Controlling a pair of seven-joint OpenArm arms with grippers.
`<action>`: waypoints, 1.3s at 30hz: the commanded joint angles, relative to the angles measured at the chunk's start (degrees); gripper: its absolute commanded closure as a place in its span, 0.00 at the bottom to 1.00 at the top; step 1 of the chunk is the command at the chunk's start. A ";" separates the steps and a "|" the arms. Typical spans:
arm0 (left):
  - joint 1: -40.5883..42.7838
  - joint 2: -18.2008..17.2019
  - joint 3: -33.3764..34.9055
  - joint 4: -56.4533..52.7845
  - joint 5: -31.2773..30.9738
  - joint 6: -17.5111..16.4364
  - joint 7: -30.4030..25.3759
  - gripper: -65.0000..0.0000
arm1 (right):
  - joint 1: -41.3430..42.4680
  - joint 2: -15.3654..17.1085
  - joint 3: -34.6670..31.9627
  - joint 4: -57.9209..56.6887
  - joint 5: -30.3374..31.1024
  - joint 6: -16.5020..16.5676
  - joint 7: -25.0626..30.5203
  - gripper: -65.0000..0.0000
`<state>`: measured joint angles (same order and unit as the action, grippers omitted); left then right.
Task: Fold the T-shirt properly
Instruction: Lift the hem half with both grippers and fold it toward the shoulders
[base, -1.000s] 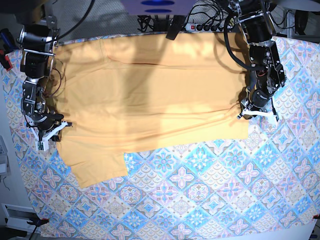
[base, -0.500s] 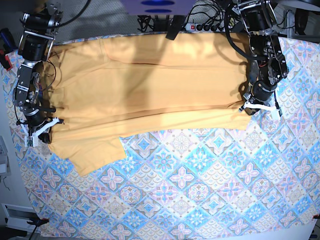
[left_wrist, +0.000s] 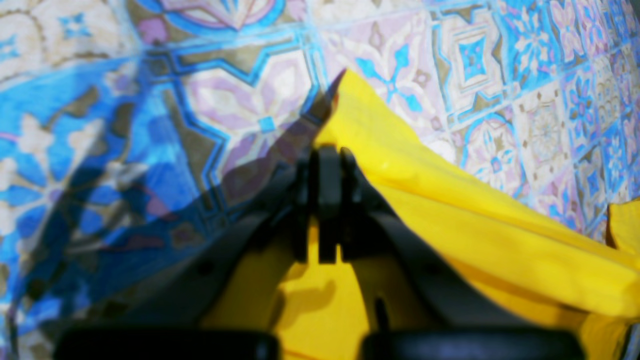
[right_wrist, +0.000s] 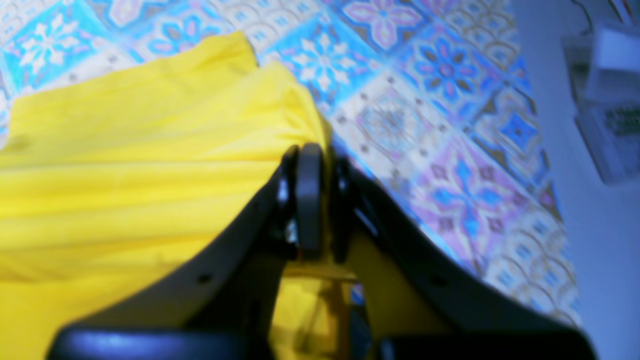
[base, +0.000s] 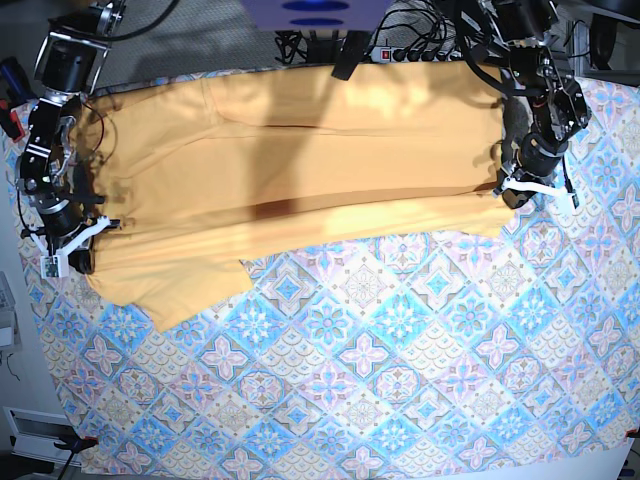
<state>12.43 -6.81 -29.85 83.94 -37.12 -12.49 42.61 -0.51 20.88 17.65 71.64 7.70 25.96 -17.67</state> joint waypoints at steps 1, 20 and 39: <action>0.54 -0.97 -0.62 2.17 0.24 0.23 -1.51 1.00 | 0.65 1.40 0.68 0.94 0.25 -1.21 1.72 0.98; 10.91 -0.88 -0.53 10.78 -6.26 0.14 -1.51 1.00 | -3.05 1.40 0.68 0.41 0.25 -1.21 1.72 0.98; 15.84 -0.88 -0.26 11.93 -6.44 0.14 -1.51 1.00 | -3.05 1.40 0.68 0.41 0.25 -1.21 -1.36 0.98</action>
<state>27.83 -6.83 -29.71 94.52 -43.62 -12.45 42.65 -4.34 20.80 17.69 71.20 7.70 25.74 -20.45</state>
